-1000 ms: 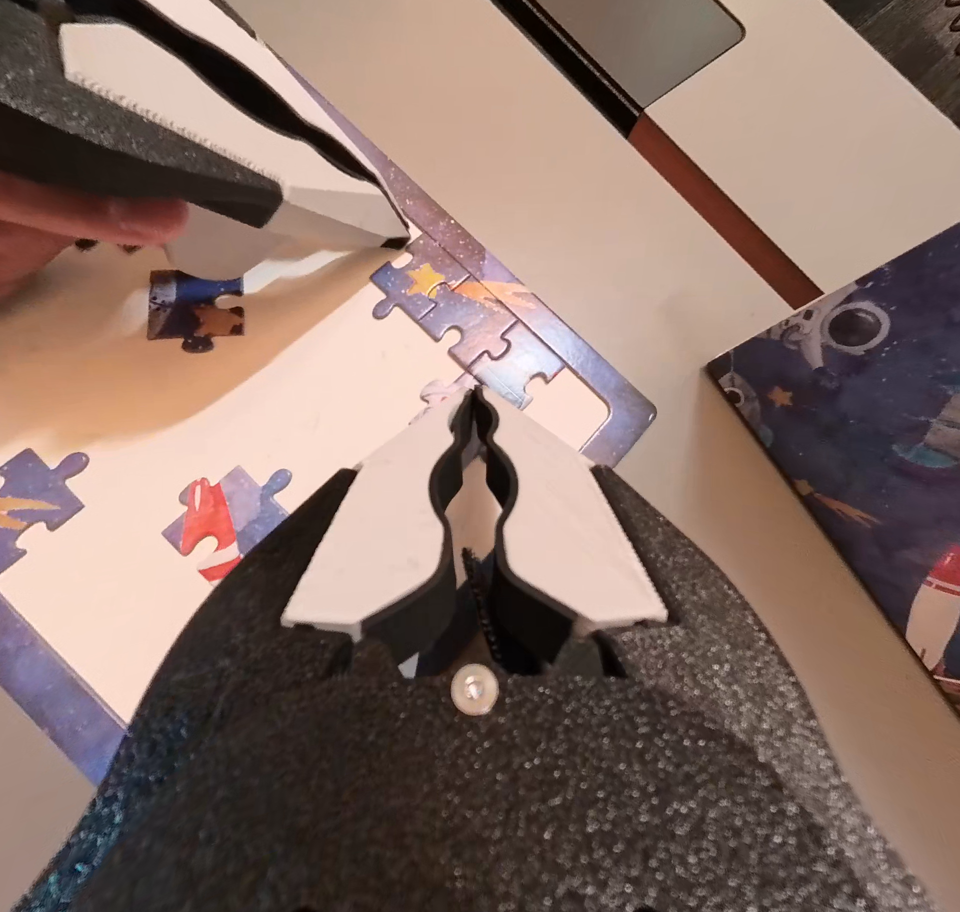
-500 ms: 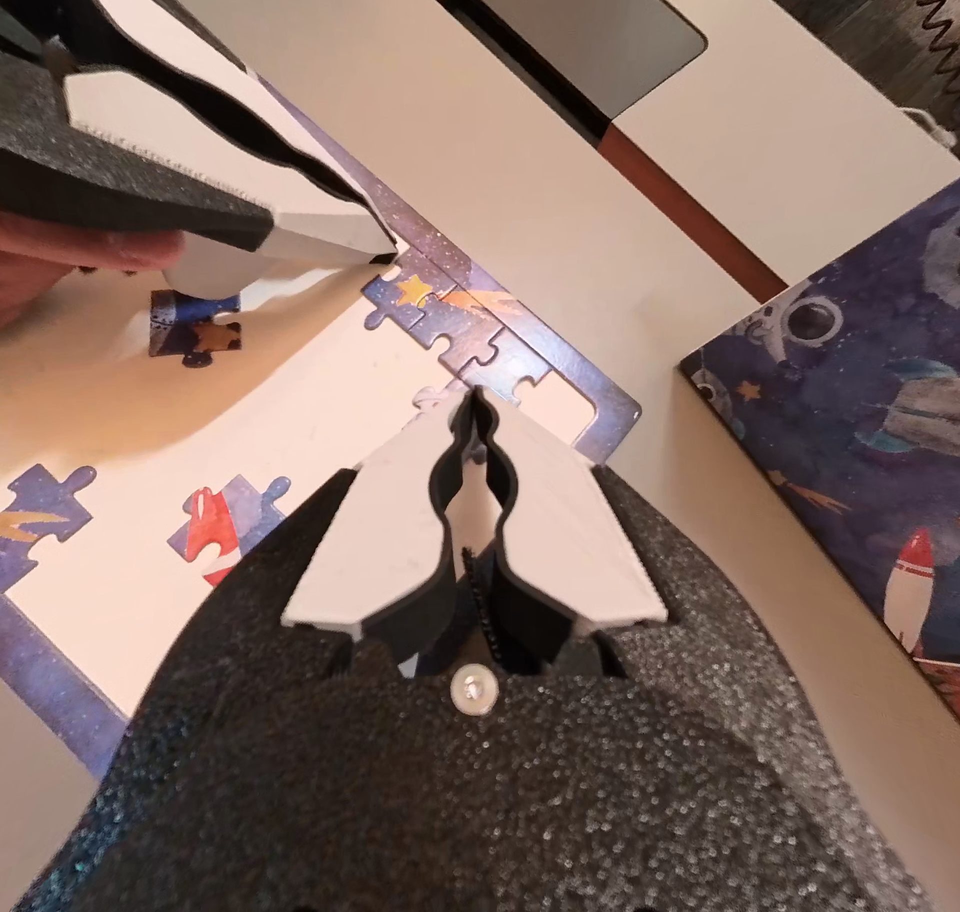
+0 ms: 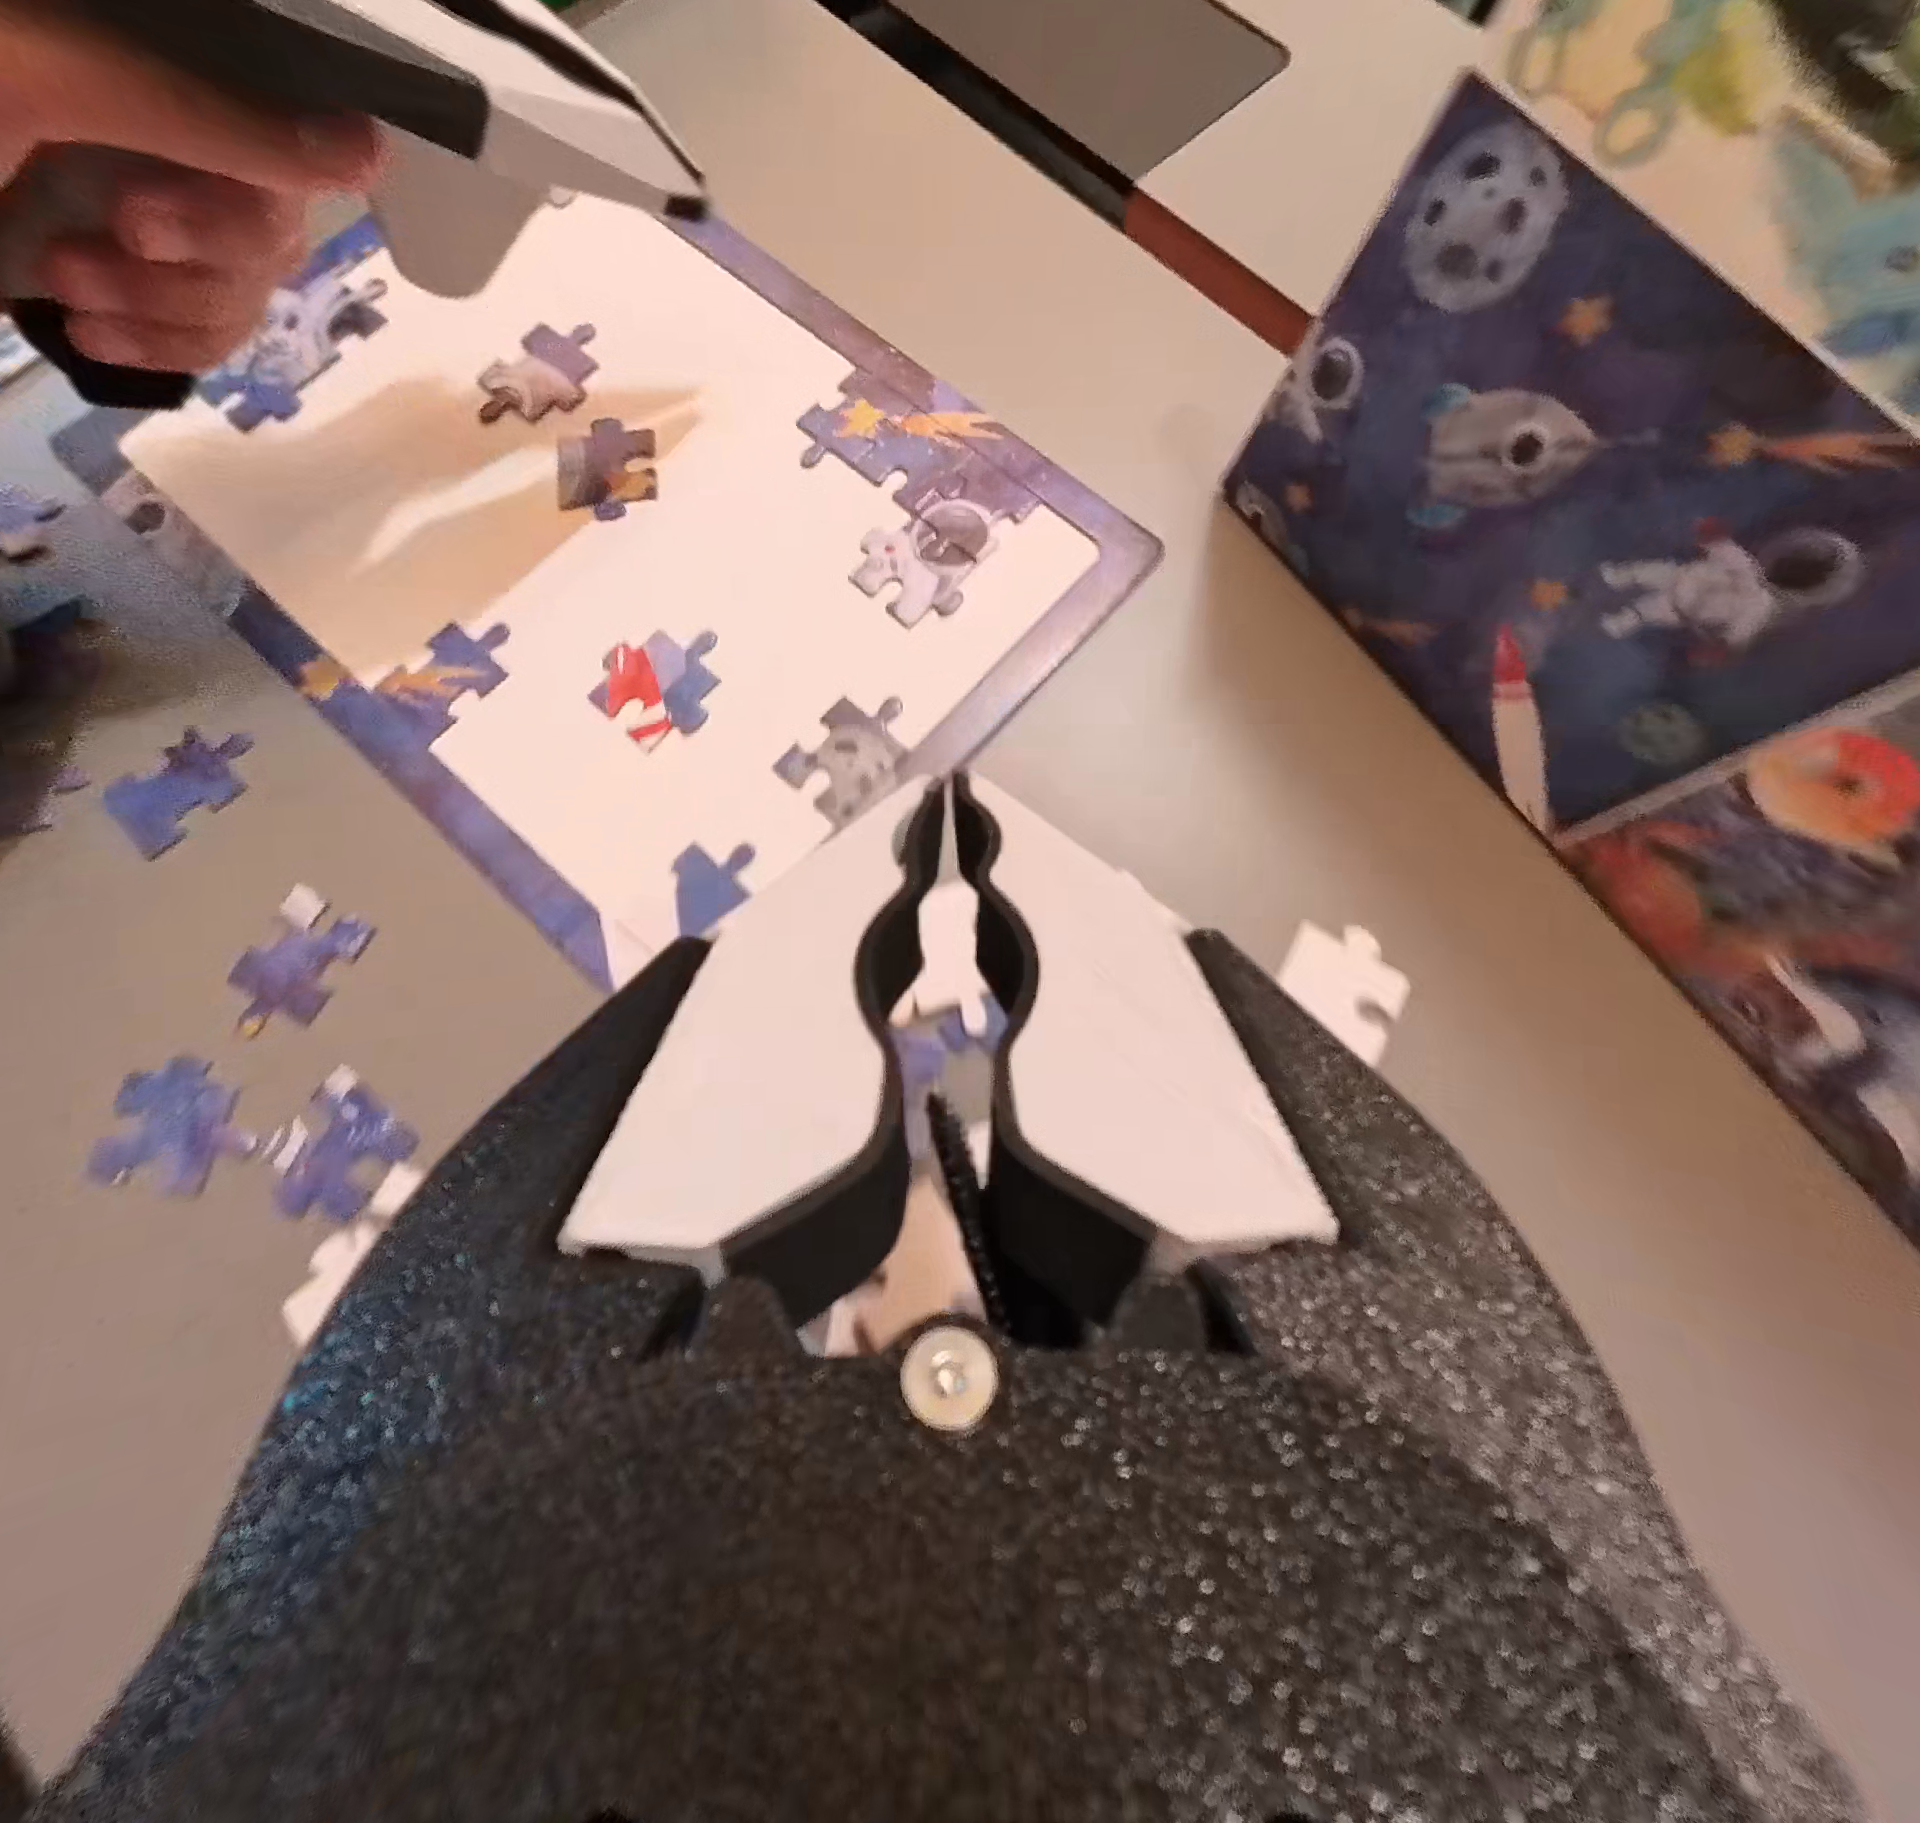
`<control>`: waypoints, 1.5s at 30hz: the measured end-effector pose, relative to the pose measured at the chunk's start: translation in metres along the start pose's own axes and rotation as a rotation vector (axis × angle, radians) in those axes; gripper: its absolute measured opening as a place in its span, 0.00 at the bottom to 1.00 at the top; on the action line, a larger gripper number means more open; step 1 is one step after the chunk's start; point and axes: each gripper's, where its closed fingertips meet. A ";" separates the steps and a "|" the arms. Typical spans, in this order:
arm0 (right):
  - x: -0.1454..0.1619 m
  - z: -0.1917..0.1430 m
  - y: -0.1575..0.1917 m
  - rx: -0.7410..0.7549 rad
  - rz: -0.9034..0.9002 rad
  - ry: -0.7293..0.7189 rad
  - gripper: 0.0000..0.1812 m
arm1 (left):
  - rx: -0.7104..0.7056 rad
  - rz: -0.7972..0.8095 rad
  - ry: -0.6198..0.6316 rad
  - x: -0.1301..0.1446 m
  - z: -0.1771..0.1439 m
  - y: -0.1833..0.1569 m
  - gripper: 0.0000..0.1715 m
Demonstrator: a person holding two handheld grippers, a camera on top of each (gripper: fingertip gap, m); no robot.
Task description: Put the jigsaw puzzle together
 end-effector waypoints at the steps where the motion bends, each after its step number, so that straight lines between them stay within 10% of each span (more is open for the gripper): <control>1: 0.005 -0.015 -0.003 0.014 0.009 -0.005 0.02 | -0.014 0.012 0.001 0.000 -0.008 -0.002 0.03; 9: 0.088 -0.118 -0.012 0.089 0.067 0.003 0.10 | 0.010 0.140 0.078 0.055 -0.067 -0.065 0.08; 18: 0.204 -0.148 0.047 -0.057 0.115 0.119 0.11 | 0.108 0.098 0.149 0.154 -0.131 -0.132 0.11; 29: 0.190 -0.102 0.142 -0.339 -0.109 0.159 0.13 | 0.292 0.302 0.196 0.169 -0.135 -0.187 0.15; 45: 0.151 -0.087 0.102 -0.337 -0.027 0.092 0.14 | 0.500 0.531 0.172 0.159 -0.095 -0.209 0.24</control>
Point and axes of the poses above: each gripper's, where its closed fingertips meet, z out along the fingers, x out of its underside, y = z × x across the jaws
